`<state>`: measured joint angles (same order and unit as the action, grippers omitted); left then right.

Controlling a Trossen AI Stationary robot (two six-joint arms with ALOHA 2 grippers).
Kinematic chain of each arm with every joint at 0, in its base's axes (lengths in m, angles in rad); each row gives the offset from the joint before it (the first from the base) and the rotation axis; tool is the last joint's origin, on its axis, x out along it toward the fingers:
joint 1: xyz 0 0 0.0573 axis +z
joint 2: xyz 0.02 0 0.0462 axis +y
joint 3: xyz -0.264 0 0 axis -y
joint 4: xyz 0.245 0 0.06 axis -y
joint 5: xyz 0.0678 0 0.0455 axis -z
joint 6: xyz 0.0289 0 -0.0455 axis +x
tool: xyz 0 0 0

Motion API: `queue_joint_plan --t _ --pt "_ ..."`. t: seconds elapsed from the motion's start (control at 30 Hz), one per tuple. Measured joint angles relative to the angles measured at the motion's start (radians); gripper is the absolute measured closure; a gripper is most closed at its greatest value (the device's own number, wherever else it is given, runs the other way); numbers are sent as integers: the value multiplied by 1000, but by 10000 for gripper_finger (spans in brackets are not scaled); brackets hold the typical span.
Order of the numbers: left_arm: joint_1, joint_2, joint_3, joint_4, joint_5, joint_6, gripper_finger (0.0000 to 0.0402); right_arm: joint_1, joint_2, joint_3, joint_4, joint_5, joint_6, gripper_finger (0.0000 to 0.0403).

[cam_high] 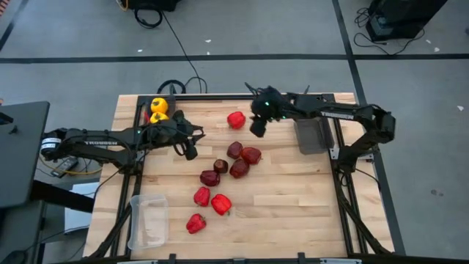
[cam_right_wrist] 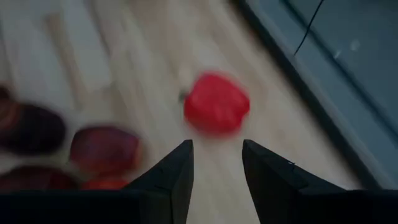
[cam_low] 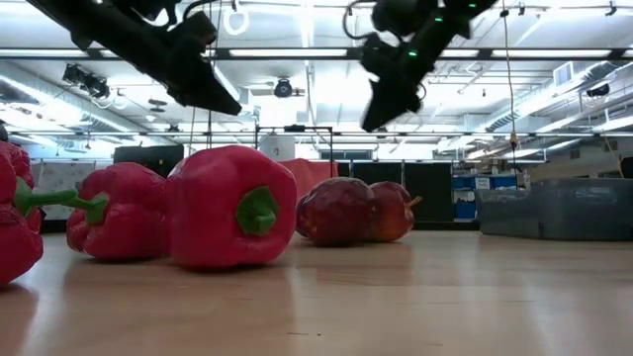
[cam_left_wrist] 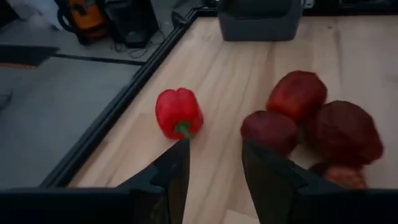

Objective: Sort produce into baskets
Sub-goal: Put the red bell pepper into the right black transparent bin

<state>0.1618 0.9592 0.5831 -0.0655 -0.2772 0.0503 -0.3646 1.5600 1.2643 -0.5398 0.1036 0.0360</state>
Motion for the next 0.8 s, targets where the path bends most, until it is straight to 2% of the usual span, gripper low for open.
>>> queue_joint_plan --t 0.17,0.33,0.4,0.53,0.67,0.8 --pt "84 102 0 21 73 -4 250 -2 117 107 6 8 -91 254" --pt "152 244 0 99 115 -28 250 3 234 112 65 15 -313 254" --pt "165 292 0 153 115 -35 250 6 272 112 74 60 -361 254" --pt "188 372 11 211 125 -55 250 6 319 112 78 163 -353 254" --pt "227 455 65 211 188 -61 250 -8 339 111 81 134 -302 254" --pt "257 530 128 209 202 -62 250 -25 346 110 109 115 -270 254"
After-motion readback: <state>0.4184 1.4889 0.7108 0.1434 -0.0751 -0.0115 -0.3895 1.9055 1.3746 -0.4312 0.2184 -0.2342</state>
